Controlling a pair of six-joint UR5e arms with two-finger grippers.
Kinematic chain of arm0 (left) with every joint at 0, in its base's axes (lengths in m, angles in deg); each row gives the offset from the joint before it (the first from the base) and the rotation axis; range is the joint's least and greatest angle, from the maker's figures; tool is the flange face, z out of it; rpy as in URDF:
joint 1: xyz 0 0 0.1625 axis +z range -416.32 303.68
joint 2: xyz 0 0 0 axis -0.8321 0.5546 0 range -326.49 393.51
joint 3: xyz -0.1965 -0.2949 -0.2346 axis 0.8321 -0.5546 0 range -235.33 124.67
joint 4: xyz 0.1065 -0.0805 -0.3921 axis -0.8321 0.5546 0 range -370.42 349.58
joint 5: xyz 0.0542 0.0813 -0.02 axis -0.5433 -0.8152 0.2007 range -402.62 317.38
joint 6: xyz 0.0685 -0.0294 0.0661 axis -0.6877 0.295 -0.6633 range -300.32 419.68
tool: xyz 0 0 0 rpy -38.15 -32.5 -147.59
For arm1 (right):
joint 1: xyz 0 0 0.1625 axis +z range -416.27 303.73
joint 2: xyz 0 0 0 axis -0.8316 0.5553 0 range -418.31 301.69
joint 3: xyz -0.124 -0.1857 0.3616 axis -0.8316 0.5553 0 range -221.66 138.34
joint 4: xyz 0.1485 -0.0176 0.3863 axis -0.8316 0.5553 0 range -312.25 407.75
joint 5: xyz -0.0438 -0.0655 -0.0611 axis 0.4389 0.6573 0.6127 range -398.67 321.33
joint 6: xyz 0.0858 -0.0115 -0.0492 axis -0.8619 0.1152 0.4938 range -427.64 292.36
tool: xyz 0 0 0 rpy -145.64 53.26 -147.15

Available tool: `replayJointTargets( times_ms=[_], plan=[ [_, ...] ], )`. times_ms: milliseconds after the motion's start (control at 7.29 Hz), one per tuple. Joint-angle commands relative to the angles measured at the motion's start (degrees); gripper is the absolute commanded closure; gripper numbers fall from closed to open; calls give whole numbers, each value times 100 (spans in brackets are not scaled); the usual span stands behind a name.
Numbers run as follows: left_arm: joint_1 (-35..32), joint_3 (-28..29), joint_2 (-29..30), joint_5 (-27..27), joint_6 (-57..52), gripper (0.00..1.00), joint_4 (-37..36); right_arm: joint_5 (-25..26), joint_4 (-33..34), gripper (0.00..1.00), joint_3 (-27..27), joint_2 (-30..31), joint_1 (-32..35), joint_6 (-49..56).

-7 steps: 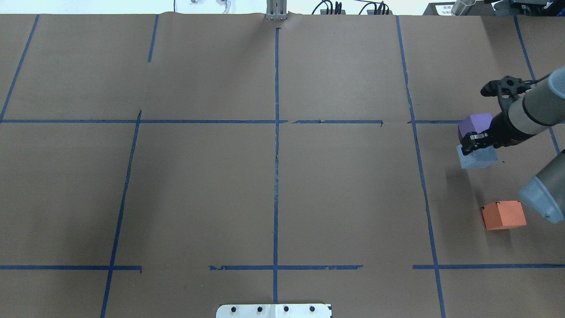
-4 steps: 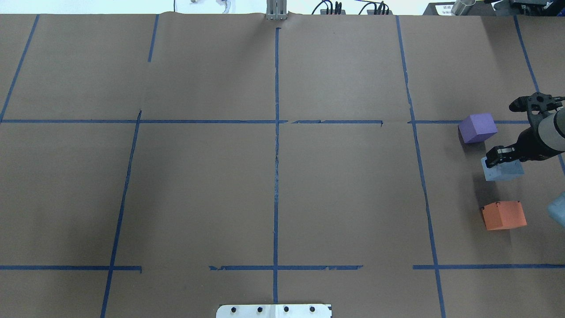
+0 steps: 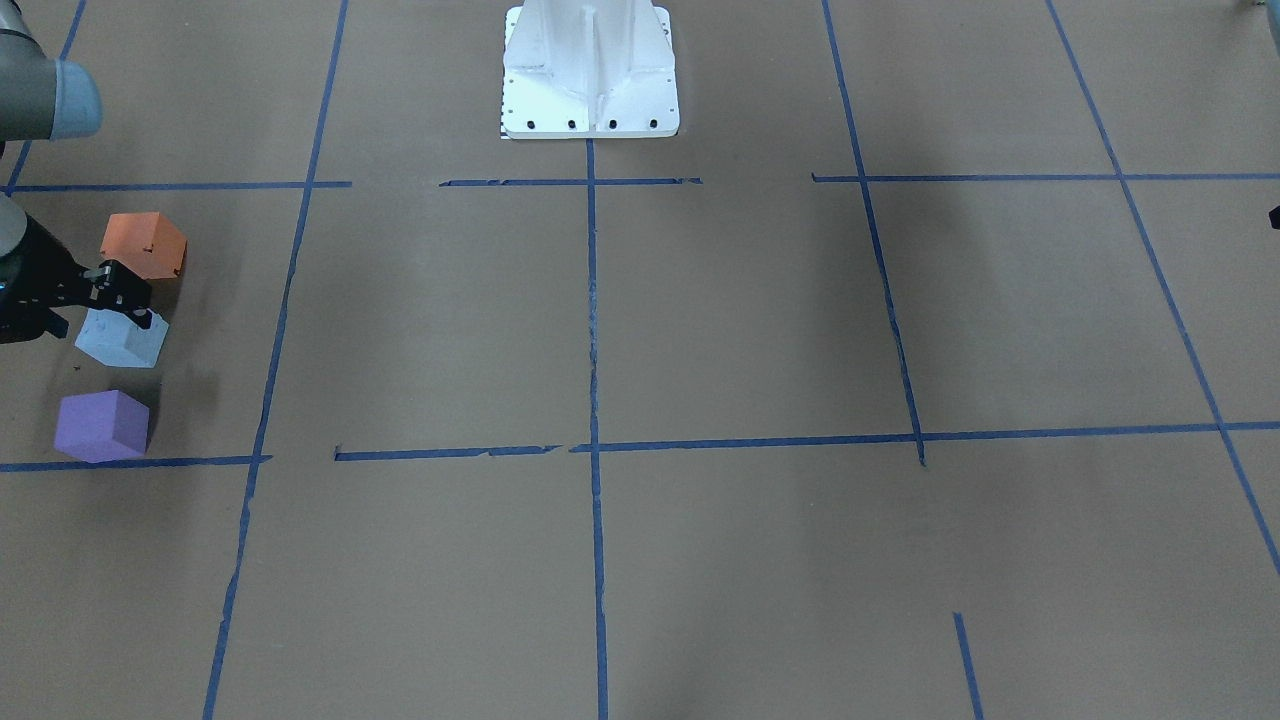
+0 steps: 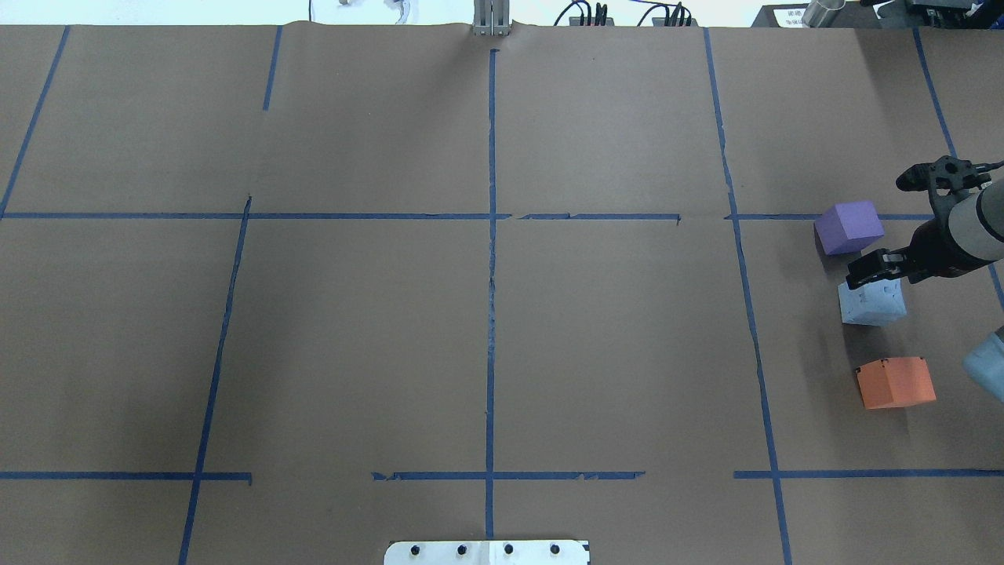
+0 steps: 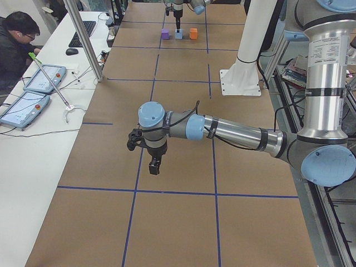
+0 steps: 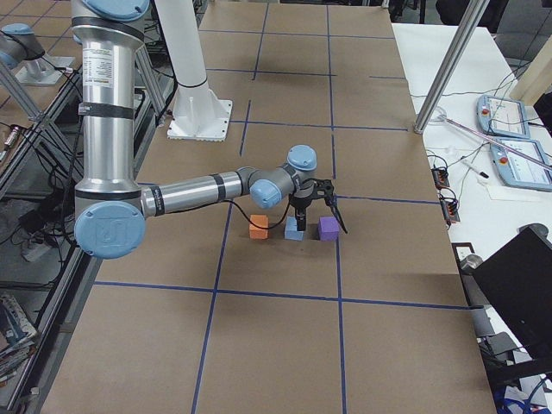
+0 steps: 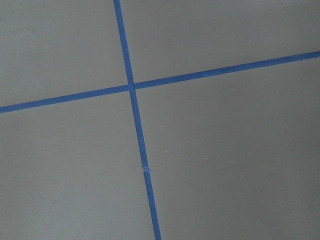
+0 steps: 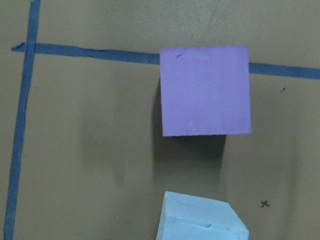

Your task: Place blue block between orange and purple blocks

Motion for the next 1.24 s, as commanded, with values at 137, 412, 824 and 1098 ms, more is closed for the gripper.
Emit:
replayJointTargets(
  times_ms=[137, 412, 824, 1098],
  plan=[
    [0, 95, 10, 7, -27, 0, 87, -559, 600, 0, -67, 21, 1217, 1425],
    [0, 113, -8, -10, -62, 0, 167, -587, 1725, 0, -67, 30, 2298, 3482],
    [-132, 165, -60, -37, -429, 0, 53, -851, 2905, 0, -233, -14, 3121, 4826],
    [-158, 244, -131, -37, -388, 0, 140, -833, 2881, 0, -182, 3, 3095, 4678]
  ],
)
